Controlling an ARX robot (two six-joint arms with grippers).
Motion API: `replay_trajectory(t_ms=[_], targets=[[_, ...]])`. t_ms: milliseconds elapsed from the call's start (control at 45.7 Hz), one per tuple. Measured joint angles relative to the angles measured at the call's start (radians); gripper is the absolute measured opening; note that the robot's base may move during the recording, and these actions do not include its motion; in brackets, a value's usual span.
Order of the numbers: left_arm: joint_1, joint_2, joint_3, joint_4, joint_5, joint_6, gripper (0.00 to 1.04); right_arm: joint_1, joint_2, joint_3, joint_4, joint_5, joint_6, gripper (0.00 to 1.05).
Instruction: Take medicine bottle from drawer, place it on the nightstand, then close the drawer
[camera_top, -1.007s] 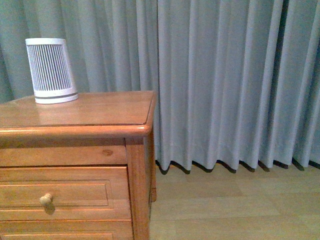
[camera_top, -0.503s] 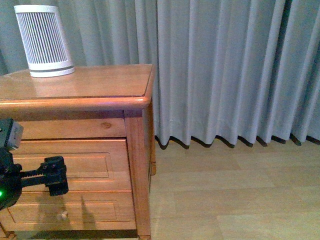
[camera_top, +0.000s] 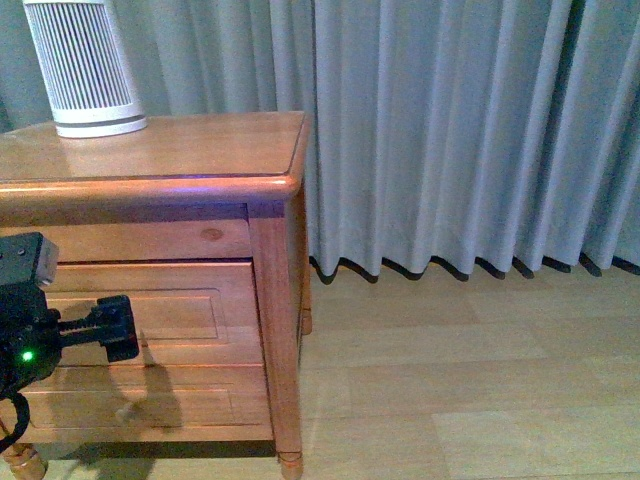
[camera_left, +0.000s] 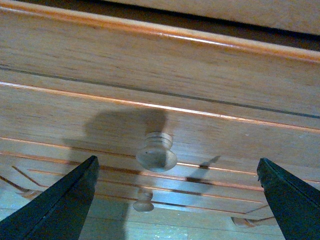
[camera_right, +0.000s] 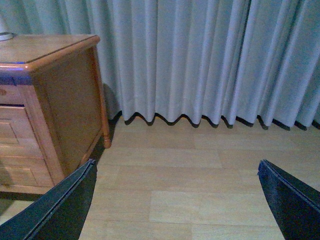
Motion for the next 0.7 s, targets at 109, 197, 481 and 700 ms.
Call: replay_trajectory(t_ms=[109,197,481,700], targets=[[0.003,0.018,0.006,0.018,0.011,0.007,0.98,0.0,0.0,0.0,0.0,0.0,0.0,0.98],[0.005,0.032,0.008,0.045,0.012,0.016,0.98,0.0,0.0,0.0,0.0,0.0,0.0,0.98],[0.008,0.06,0.046,0.051,0.019,0.027,0.98,0.0,0.0,0.0,0.0,0.0,0.0,0.98],[0.013,0.08,0.069,0.048,0.023,0.03,0.92,0.0,0.0,0.0,0.0,0.0,0.0,0.98]])
